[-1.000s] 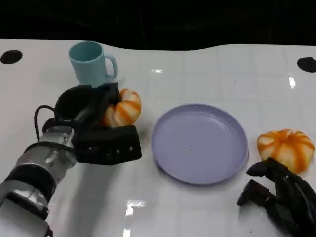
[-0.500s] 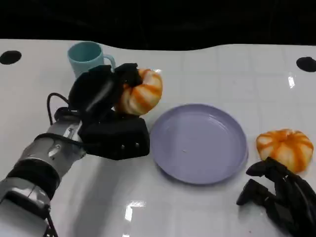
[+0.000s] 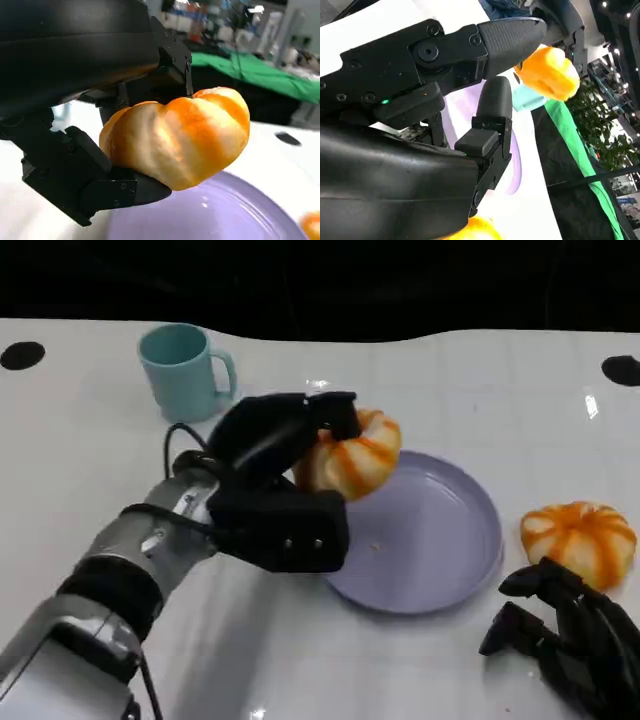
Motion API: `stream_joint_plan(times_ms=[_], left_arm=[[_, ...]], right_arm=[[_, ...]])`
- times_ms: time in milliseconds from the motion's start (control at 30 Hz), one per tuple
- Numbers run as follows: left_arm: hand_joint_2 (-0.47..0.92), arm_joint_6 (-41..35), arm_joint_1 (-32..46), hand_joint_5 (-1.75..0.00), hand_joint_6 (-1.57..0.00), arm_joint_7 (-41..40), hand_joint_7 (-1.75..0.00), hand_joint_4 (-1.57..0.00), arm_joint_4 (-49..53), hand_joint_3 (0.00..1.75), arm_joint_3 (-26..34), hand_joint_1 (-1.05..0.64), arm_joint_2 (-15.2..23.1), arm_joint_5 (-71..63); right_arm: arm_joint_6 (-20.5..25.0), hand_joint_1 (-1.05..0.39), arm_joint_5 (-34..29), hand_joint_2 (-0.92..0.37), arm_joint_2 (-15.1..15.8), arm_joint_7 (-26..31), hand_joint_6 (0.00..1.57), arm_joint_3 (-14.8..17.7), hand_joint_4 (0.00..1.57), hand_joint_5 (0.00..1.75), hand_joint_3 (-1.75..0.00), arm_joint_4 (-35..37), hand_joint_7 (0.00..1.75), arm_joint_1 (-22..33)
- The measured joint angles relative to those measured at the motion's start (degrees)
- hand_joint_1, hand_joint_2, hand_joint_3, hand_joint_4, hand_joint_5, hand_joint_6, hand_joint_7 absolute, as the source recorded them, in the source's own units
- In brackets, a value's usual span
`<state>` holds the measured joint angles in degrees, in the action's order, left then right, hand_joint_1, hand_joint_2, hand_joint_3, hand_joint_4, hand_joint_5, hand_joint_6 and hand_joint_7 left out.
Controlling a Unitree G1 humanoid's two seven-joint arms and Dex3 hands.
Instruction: Grasp the bread from the table and place it into the plate.
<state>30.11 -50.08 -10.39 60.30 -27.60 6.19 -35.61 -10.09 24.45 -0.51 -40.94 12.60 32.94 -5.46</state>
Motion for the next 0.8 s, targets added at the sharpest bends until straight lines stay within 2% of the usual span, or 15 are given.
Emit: stream_joint_plan(times_ms=[367, 467, 533, 700, 733, 767, 800], left_arm=[[0.5, -1.43, -3.3, -1.75, -0.73, 1.2, -1.75, -0.89, 3.88, 1.17, -2.05, -0.15, -4.54, -1.22], [0.51, -1.85, -4.22, -1.75, -0.68, 1.17, -1.75, -0.86, 4.62, 1.11, -2.4, -0.14, -5.09, -1.56], [0.55, -2.02, -4.65, -1.75, -0.7, 1.15, -1.65, -0.85, 5.45, 1.06, -2.59, -0.14, -5.36, -2.1], [0.56, -2.02, -4.7, -1.75, -0.71, 1.15, -1.62, -0.85, 6.53, 1.04, -2.58, -0.14, -5.89, -2.15], [0.73, -2.02, -4.7, -1.29, -0.46, 1.15, -1.06, -0.56, 6.6, 0.73, -2.58, -0.26, -5.93, -2.15], [0.82, -1.99, -4.75, -1.04, -0.49, 1.66, -0.68, -0.52, 6.77, 0.55, -2.48, -0.3, -5.96, -1.99], [0.87, -1.97, -4.88, -0.91, -0.5, 3.1, -0.48, -0.5, 7.08, 0.45, -2.32, -0.33, -5.96, -1.69]], right_arm=[[1.03, -0.51, 0.33, -0.92, 0.02, -0.03, 0.61, 0.04, 0.67, 1.48, -0.21, -0.64, 1.18, 0.28], [1.42, -0.51, 0.39, -0.92, 0.01, -0.02, 0.61, 0.03, 0.68, 1.49, -0.22, -0.81, 1.18, 0.27], [1.41, -0.51, 0.39, -0.92, -0.02, -0.05, 0.61, 0.03, 0.68, 1.49, -0.22, -0.81, 1.18, 0.27], [1.4, -0.51, 0.41, -0.92, -0.01, -0.45, 0.61, 0.06, 0.68, 1.49, -0.22, -0.68, 1.18, 0.24], [1.4, -0.51, 0.41, -0.92, -0.01, -0.48, 0.6, 0.06, 0.68, 1.49, -0.23, -0.67, 1.17, 0.23], [1.4, -0.51, 0.4, -0.92, -0.01, -0.49, 0.6, 0.05, 0.67, 1.48, -0.23, -0.67, 1.17, 0.23], [1.38, -0.51, 0.36, -0.92, -0.01, -0.49, 0.6, 0.04, 0.67, 1.48, -0.23, -0.67, 1.17, 0.23]])
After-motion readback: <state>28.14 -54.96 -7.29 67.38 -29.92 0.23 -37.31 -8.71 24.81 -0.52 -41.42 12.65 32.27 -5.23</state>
